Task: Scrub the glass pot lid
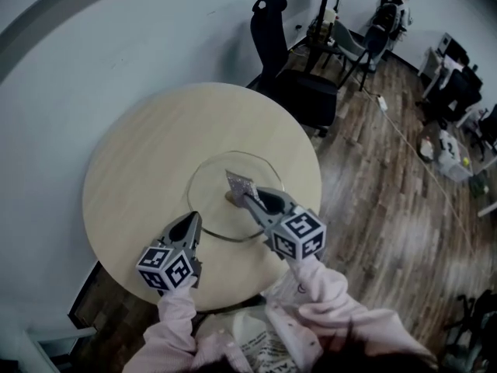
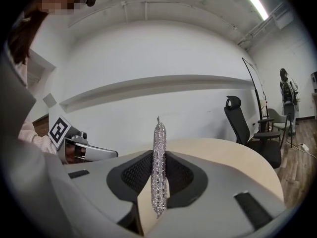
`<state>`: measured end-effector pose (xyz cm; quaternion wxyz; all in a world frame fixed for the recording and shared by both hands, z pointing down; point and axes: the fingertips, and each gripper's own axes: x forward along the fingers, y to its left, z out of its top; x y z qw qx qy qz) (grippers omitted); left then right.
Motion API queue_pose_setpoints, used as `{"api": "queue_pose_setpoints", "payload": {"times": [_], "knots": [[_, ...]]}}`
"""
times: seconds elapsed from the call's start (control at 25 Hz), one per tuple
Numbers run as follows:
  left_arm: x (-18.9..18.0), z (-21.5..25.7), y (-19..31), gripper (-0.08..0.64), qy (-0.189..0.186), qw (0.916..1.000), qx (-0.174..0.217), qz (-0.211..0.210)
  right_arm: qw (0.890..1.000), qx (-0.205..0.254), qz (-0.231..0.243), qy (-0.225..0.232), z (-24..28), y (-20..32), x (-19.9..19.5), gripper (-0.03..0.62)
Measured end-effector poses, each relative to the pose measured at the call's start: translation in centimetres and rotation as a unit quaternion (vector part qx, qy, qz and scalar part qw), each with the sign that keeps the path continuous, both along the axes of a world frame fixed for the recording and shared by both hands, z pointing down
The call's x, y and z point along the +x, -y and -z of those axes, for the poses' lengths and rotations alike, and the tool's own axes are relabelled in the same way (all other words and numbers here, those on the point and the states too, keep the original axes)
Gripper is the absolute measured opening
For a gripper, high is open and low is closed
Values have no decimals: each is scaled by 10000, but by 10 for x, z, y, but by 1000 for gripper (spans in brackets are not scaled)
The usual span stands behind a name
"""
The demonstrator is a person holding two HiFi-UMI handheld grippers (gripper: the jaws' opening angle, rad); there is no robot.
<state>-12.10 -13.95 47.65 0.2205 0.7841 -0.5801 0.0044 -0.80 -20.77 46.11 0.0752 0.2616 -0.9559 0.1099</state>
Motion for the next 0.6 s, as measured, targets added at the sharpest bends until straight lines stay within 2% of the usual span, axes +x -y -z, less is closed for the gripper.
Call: {"api": "queue_pose_setpoints", "payload": {"times": [0.36, 0.52, 0.6], "knots": [[-31, -35, 11, 12, -428, 9973, -567, 179, 9995, -49, 157, -264, -11, 34, -35, 72], [-41, -53, 15, 17, -715, 9936, -853, 204, 9989, -80, 169, -433, -18, 46, -42, 72], [-44, -61, 17, 42, -854, 9913, -976, 206, 9987, -109, 164, -475, -20, 53, -44, 72]]}}
